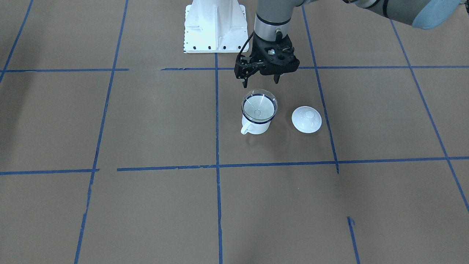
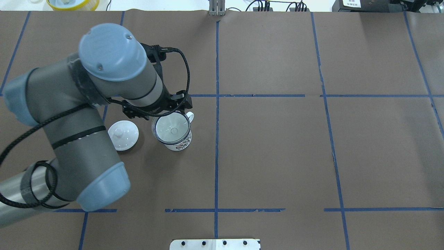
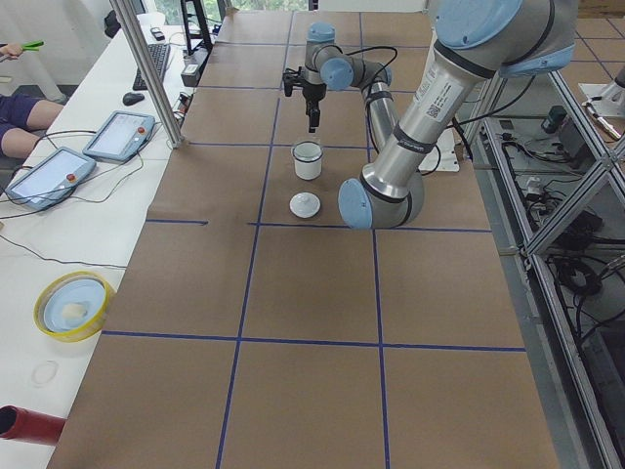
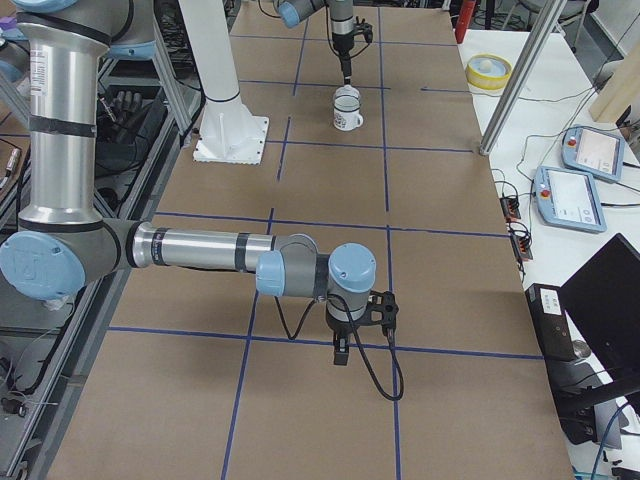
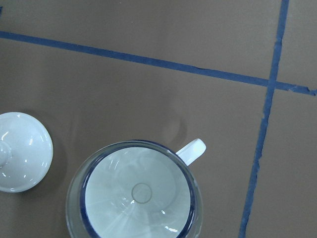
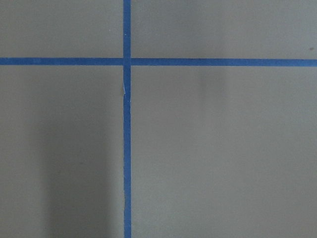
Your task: Place funnel on cup
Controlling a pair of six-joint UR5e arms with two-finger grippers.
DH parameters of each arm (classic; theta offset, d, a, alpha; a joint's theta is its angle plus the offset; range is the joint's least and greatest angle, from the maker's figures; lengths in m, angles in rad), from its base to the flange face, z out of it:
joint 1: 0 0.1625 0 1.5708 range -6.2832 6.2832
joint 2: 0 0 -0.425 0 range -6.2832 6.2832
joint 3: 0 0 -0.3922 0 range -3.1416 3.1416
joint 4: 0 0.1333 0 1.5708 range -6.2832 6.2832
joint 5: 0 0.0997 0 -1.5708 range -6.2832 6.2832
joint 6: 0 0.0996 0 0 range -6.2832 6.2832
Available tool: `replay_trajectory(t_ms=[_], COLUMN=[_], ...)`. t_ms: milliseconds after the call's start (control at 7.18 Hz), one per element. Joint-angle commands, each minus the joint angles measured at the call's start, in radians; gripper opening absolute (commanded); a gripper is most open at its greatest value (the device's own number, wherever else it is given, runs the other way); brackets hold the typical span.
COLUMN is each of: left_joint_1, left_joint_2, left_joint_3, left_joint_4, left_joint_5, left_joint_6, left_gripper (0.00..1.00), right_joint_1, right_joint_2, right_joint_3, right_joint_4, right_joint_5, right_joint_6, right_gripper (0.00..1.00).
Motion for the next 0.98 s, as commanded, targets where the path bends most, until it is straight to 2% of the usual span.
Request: replay_trajectory(t_ms=[0, 279, 557, 836], left_joint_1=[-0.161, -0.330, -0.523, -0.721], left_joint_2=[0.155, 0.374, 0.569, 0.689], left_joint_3=[-0.019, -0.010, 0.069, 0.159], left_joint_4=[-0.136, -0.303, -0.463, -0.482], left_joint_5=[-0.046, -0.144, -0.255, -0.325], left_joint_6=[0.211, 0.464, 0.757, 1.043], left_gripper=[1.00, 1.00, 1.00, 1.00], right_joint_1=[0.000, 0.000, 0.000, 0.000], right_joint_2=[0.000, 0.000, 0.000, 0.000], right_joint_3=[0.000, -0.001, 0.000, 0.000], right_joint_4=[0.000, 0.000, 0.000, 0.000], right_joint_5=[0.000, 0.000, 0.000, 0.000], right_joint_6=[0.000, 0.000, 0.000, 0.000], right_gripper=[1.00, 1.00, 1.00, 1.00])
